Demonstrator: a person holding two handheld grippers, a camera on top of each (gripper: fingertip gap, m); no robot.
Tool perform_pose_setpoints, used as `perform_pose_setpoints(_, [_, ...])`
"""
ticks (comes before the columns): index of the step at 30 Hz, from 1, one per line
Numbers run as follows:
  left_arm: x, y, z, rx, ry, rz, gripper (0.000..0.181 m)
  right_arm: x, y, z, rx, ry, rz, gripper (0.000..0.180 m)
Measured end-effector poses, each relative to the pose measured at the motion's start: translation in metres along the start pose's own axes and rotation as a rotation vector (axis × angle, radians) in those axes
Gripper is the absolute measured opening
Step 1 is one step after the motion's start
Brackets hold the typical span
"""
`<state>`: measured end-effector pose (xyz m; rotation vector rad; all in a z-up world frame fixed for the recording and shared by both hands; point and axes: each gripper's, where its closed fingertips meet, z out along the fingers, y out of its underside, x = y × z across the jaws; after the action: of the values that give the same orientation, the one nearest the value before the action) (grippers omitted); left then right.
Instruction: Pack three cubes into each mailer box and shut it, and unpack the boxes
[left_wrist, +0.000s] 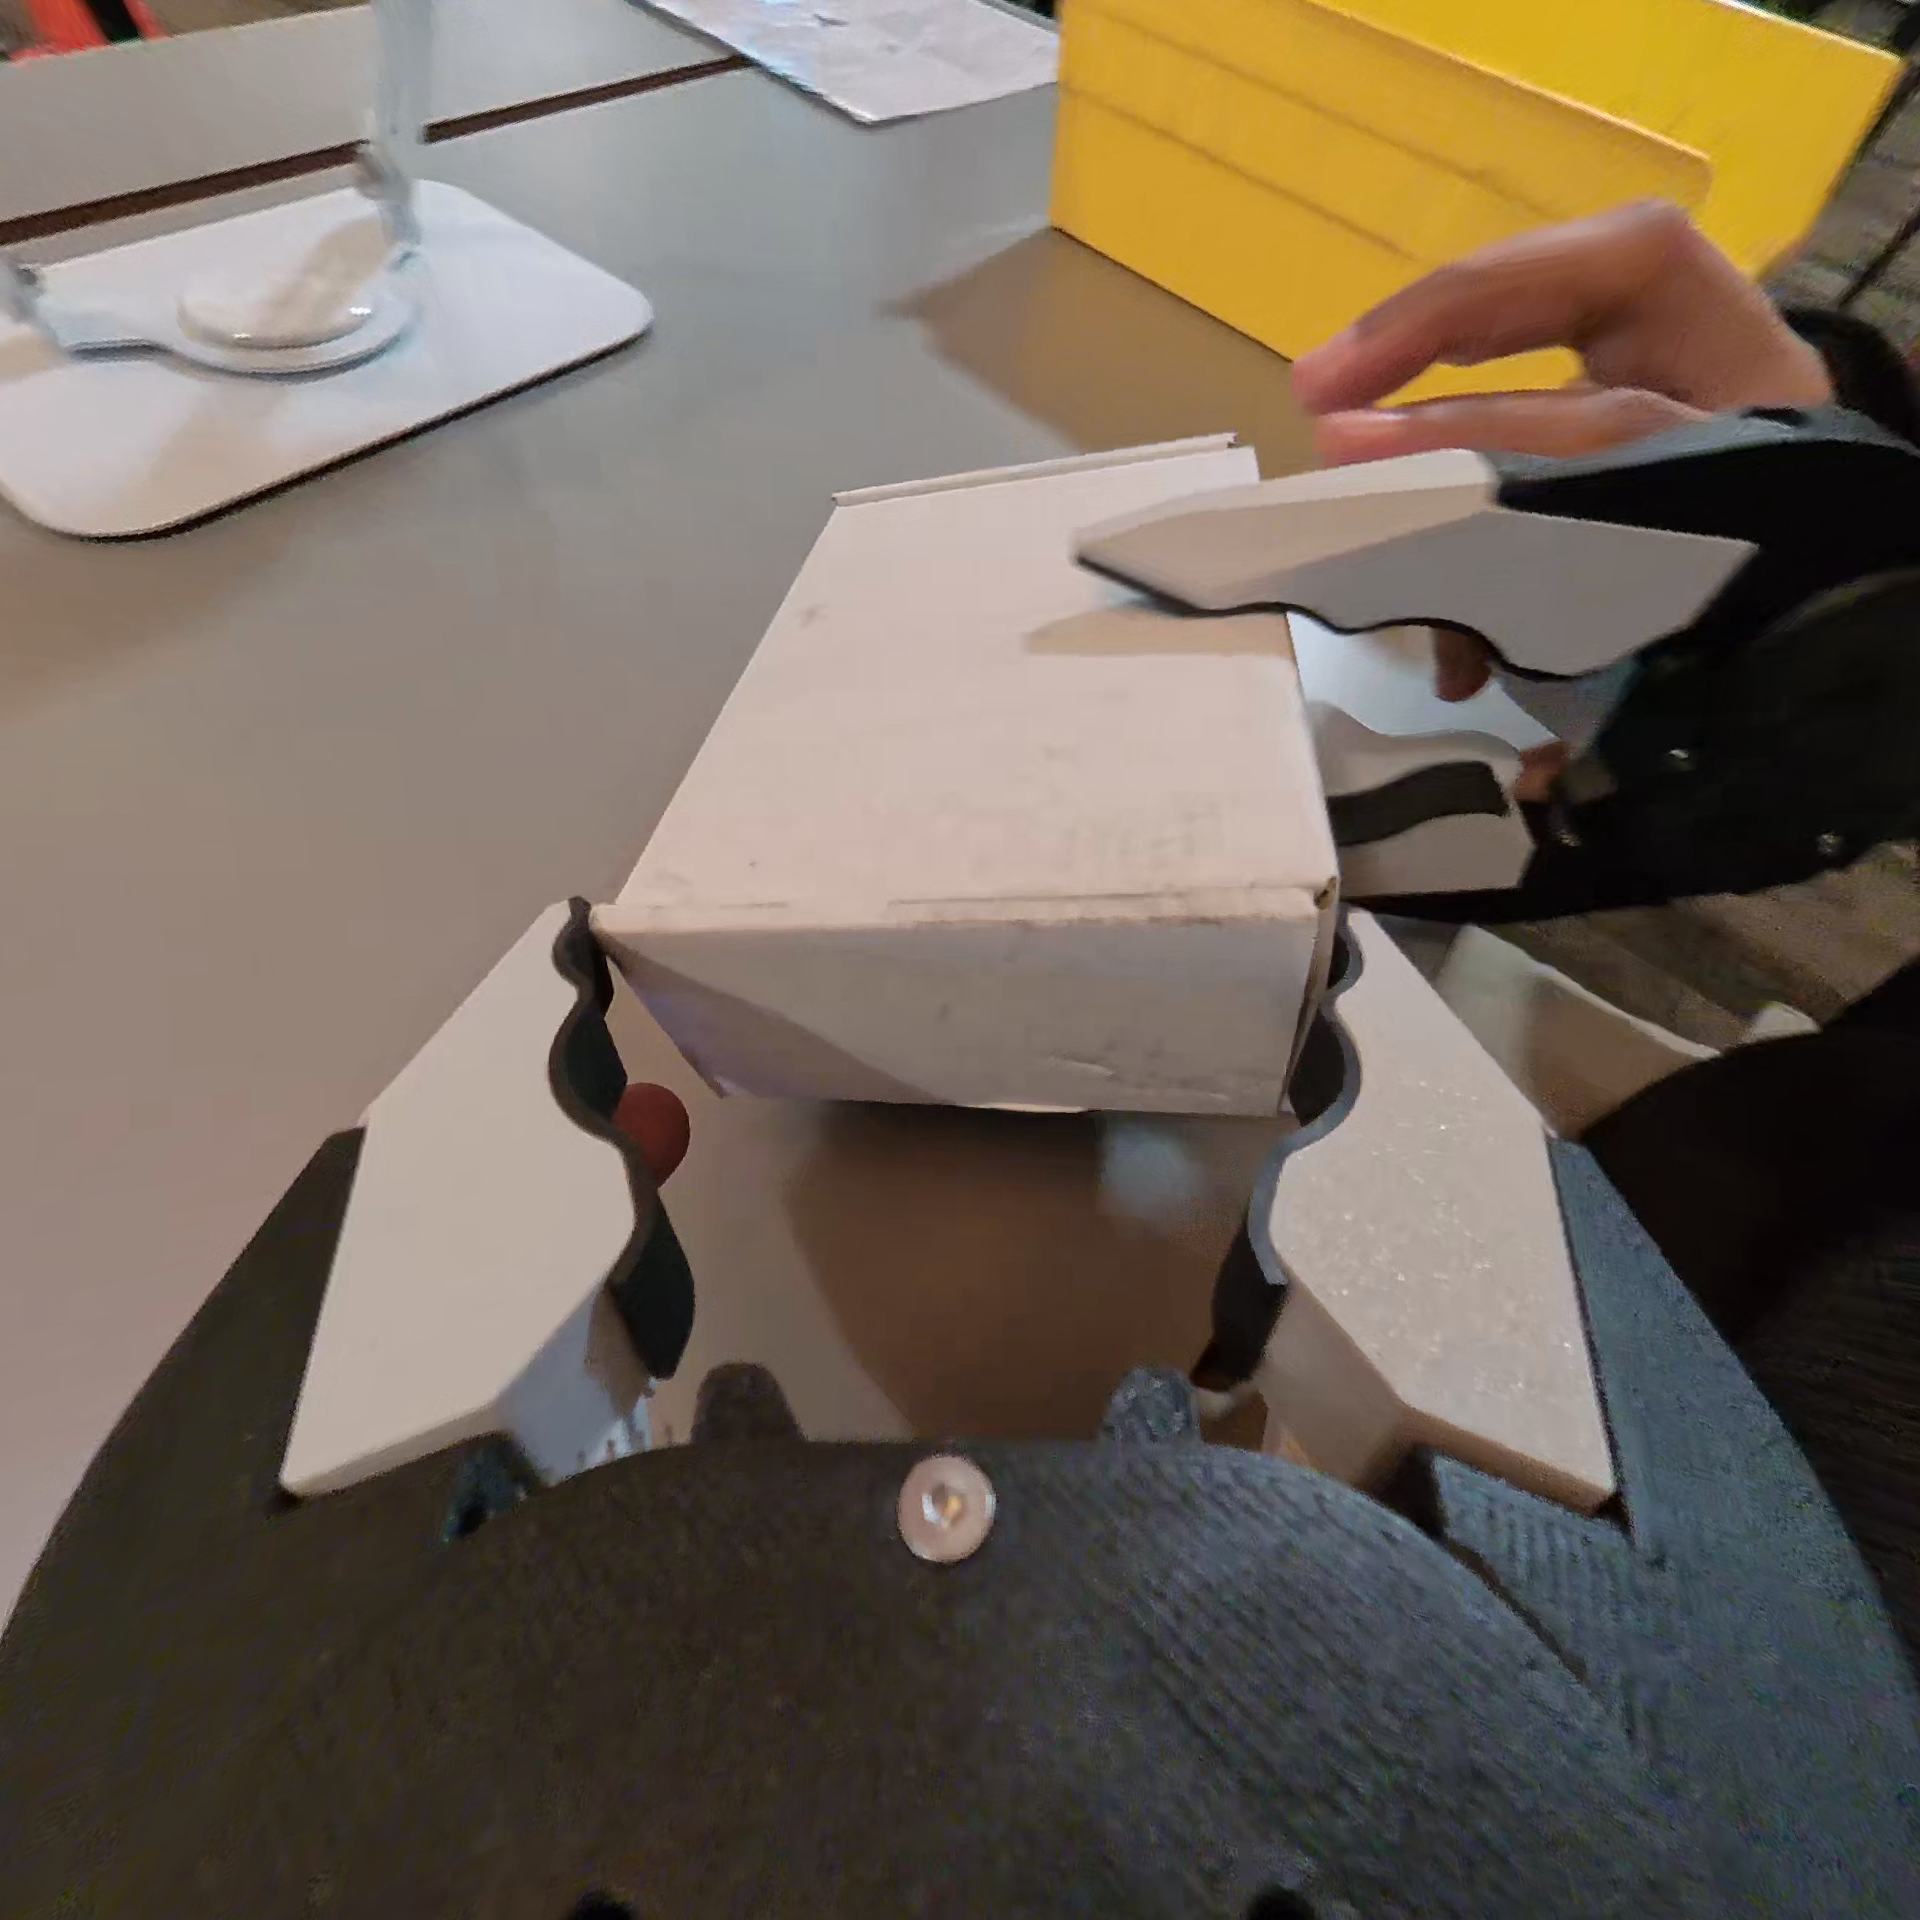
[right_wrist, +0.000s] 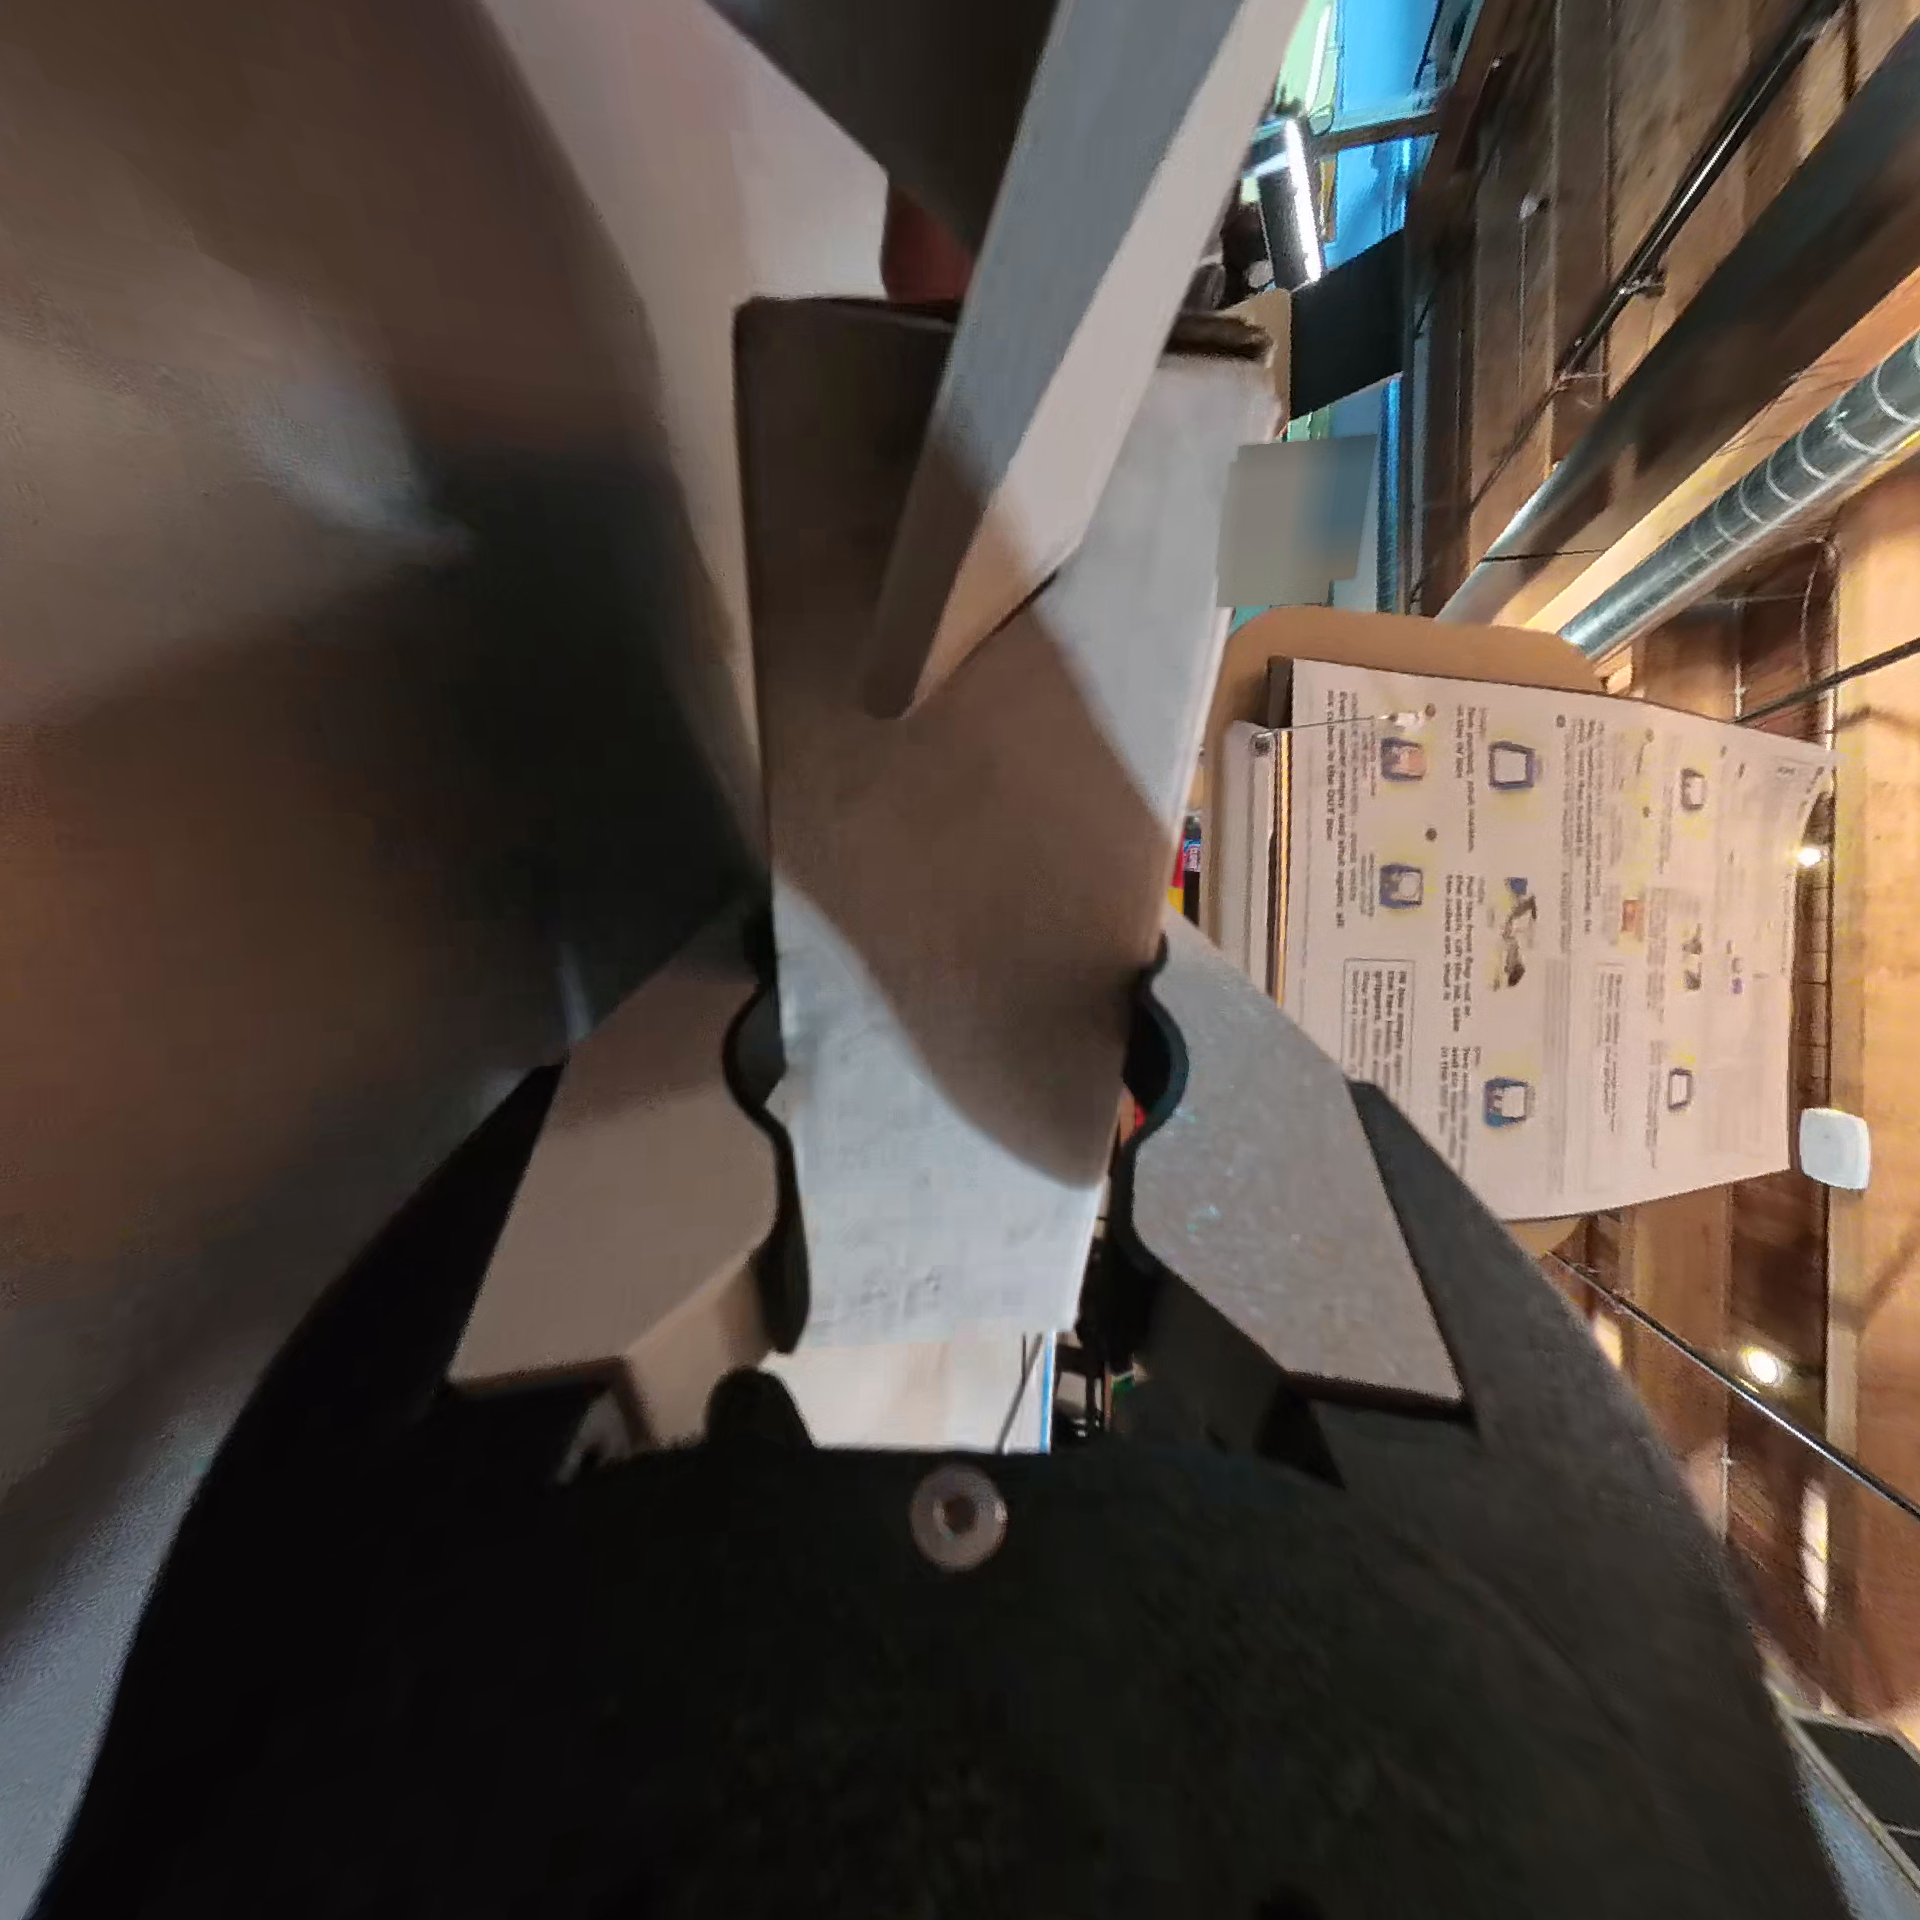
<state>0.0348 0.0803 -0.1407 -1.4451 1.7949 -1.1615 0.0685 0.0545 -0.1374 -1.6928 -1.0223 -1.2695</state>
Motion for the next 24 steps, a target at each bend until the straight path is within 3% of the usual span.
perform_pose_setpoints(6, [0.0,-0.02,0.002,0.133,-0.022,0.02,0.129,0.006,0.014,-0.005,-0.04,-0.045,0.102,0.062])
perform_pose_setpoints(12, [-0.025,-0.053,-0.025,0.338,-0.041,-0.154,0.132,0.103,0.073,-0.031,-0.179,0.24,-0.011,0.061])
perform_pose_setpoints(15, [-0.037,-0.056,-0.032,0.379,-0.056,-0.197,0.127,0.16,0.138,-0.066,-0.343,0.345,-0.013,0.062])
perform_pose_setpoints(18, [-0.041,-0.055,-0.028,0.373,-0.037,-0.243,0.124,0.183,0.221,-0.106,-0.526,0.373,-0.039,0.061])
perform_pose_setpoints(24, [-0.036,-0.043,-0.011,0.301,-0.03,-0.176,0.121,0.108,0.384,-0.142,-0.809,0.11,-0.091,0.062])
